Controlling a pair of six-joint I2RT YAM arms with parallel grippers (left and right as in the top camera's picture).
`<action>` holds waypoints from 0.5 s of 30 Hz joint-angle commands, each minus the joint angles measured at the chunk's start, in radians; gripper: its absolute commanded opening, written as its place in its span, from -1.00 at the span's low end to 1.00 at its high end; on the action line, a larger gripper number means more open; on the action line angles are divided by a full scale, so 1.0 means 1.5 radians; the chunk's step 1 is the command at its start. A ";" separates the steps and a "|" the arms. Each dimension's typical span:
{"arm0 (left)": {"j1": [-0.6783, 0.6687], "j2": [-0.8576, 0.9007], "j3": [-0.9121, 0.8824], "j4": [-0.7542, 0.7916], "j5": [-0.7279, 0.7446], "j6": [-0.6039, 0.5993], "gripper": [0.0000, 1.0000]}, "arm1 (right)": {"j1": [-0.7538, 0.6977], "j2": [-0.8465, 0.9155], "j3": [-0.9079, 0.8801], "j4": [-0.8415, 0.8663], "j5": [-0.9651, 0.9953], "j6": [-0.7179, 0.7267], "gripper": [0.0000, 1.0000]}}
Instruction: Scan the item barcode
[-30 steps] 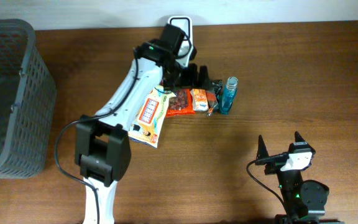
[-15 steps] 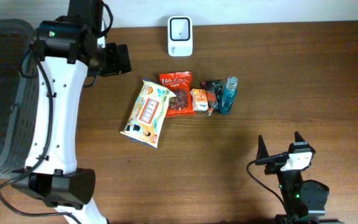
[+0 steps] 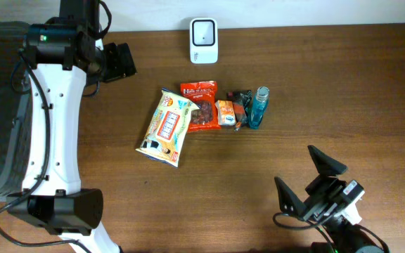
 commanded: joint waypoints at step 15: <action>0.002 0.002 -0.003 0.011 -0.009 -0.008 0.99 | -0.002 0.517 0.741 -0.723 -0.187 -0.191 0.97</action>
